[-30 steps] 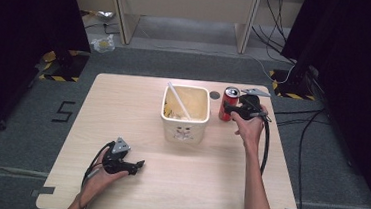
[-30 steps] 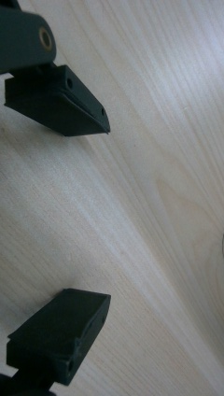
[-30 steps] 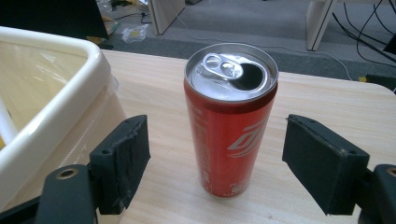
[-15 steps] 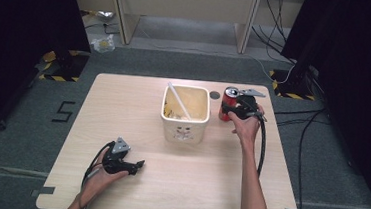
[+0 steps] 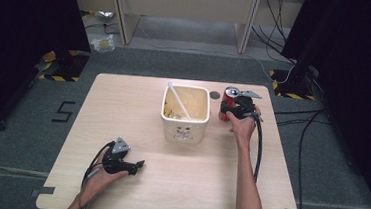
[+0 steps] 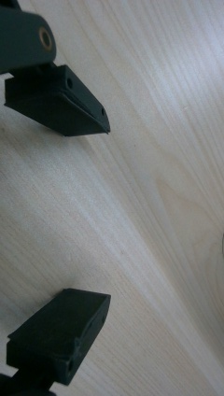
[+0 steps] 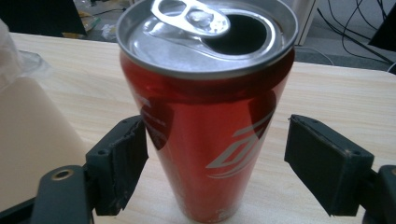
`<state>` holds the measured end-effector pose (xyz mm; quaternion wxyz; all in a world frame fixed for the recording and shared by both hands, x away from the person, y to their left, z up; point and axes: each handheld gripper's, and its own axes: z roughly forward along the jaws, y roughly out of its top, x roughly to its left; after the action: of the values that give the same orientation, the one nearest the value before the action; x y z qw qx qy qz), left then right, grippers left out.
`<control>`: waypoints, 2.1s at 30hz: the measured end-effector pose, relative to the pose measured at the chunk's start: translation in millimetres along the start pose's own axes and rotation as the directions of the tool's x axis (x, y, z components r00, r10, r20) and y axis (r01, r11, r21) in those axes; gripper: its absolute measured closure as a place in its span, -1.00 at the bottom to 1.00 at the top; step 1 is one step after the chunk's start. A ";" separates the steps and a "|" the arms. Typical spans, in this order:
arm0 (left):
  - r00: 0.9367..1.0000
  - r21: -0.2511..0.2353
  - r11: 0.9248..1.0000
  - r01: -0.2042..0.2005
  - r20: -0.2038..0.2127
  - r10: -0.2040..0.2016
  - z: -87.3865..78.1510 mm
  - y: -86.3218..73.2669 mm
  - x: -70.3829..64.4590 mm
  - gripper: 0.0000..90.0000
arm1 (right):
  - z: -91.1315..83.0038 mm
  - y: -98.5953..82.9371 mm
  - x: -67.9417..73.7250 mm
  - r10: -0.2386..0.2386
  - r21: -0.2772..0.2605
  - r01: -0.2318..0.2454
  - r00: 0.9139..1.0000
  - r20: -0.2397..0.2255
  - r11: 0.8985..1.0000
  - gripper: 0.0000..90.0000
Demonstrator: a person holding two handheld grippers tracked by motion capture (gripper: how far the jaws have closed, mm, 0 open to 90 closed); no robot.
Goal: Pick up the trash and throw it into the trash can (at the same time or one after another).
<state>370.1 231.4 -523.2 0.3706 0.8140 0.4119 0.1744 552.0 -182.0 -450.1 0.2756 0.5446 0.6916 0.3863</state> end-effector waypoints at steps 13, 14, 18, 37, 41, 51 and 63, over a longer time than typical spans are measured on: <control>1.000 0.000 1.000 0.000 0.000 0.000 0.0 0.0 0.0 -0.68 | 13.8 -7.1 -0.4 -0.002 -0.007 0.002 1.000 -0.009 1.000 -0.42; 1.000 0.000 1.000 0.000 0.000 0.000 0.0 0.0 0.0 -0.68 | 14.7 -7.7 -0.1 -0.002 -0.002 0.002 1.000 -0.008 1.000 -0.41; 1.000 0.000 1.000 0.000 0.000 0.000 0.0 0.0 0.0 -0.68 | 16.4 -8.5 0.1 -0.004 -0.005 0.004 1.000 -0.014 1.000 -0.29; 1.000 0.000 1.000 0.000 -0.001 0.000 0.0 0.0 -0.1 -0.68 | -21.9 15.2 10.7 -0.060 -0.050 0.061 0.998 0.015 0.997 -0.24; 1.000 0.000 1.000 0.000 -0.001 0.000 0.0 0.0 -0.1 -0.68 | -34.8 25.6 15.5 -0.075 -0.059 0.076 0.997 0.018 0.995 -0.24; 1.000 -0.002 1.000 0.002 0.000 -0.002 0.1 0.0 -0.2 -0.68 | -55.5 43.1 24.7 -0.099 -0.091 0.099 0.995 -0.001 0.991 -0.23; 1.000 -0.002 1.000 0.002 0.000 -0.002 0.1 0.0 -0.2 -0.68 | -73.9 58.3 33.2 -0.116 -0.105 0.115 0.993 -0.008 0.988 -0.23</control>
<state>370.1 231.2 -523.3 0.3714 0.8133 0.4125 0.1744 515.7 -160.9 -359.6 0.3209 0.4856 0.7027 0.4091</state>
